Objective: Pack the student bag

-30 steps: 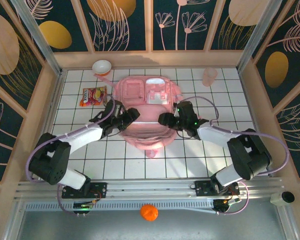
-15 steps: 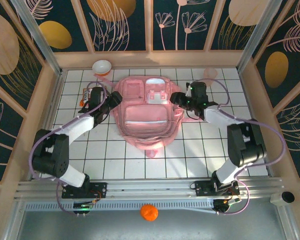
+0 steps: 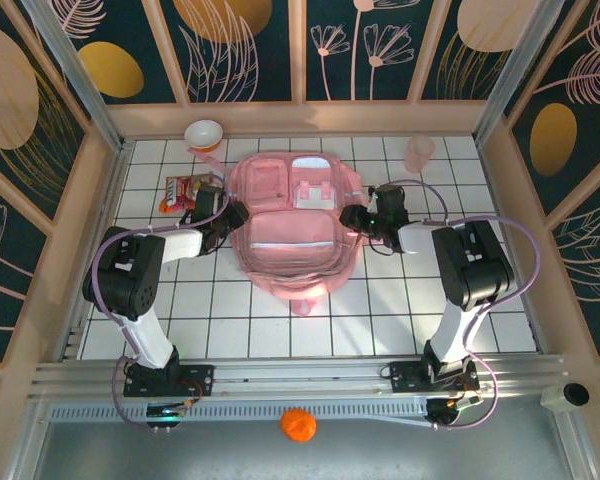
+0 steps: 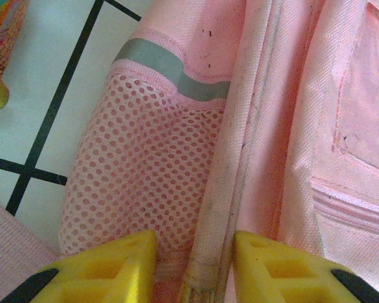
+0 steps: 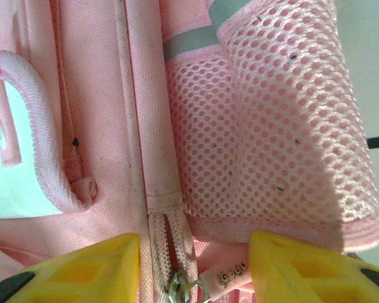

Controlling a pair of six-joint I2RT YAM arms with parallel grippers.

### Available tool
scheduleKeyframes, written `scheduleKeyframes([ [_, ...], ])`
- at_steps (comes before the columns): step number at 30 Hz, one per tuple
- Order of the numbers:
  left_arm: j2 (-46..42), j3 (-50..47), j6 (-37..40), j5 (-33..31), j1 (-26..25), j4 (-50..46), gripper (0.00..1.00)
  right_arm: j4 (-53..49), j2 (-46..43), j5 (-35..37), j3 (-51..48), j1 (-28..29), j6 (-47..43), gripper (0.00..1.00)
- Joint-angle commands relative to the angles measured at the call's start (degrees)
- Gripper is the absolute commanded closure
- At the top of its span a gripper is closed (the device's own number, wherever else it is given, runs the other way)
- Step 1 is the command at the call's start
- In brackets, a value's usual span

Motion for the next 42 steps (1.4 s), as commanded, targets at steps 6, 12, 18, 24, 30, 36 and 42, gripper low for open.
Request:
scheduleKeyframes([
  [6,0.07,-3.38,-2.99,1.29,-6.21,0.68,0.67,-7.56,-9.50,4.73,-8.45,-1.60,0.89,0.52],
  [12,-1.13,-3.14,-3.82,-1.23,-7.28,1.02,0.66,-8.50,-11.36,4.98,-8.39,-2.21,0.51,0.52],
  [18,-7.36,1.72,0.62,-6.20,-7.24,-6.47,0.48,-9.33,-14.63,4.88,-5.75,-2.27,-1.11,0.54],
  [24,-17.46,11.84,11.33,-17.18,-4.91,-14.87,0.23,-20.52,-27.99,10.48,2.07,-3.95,-7.60,0.49],
  [30,-32.06,6.43,22.21,-34.03,-3.60,-7.32,0.01,-25.09,-38.82,15.08,10.61,-9.83,-15.68,0.01],
  [36,-42.48,-12.43,36.02,-48.74,-2.94,14.62,0.01,-18.50,-45.11,16.18,6.46,-18.13,-20.67,0.01],
  [42,-42.11,-25.07,38.01,-51.90,-2.37,25.85,0.01,-4.21,-49.64,16.88,-9.92,-21.80,-26.82,0.01],
])
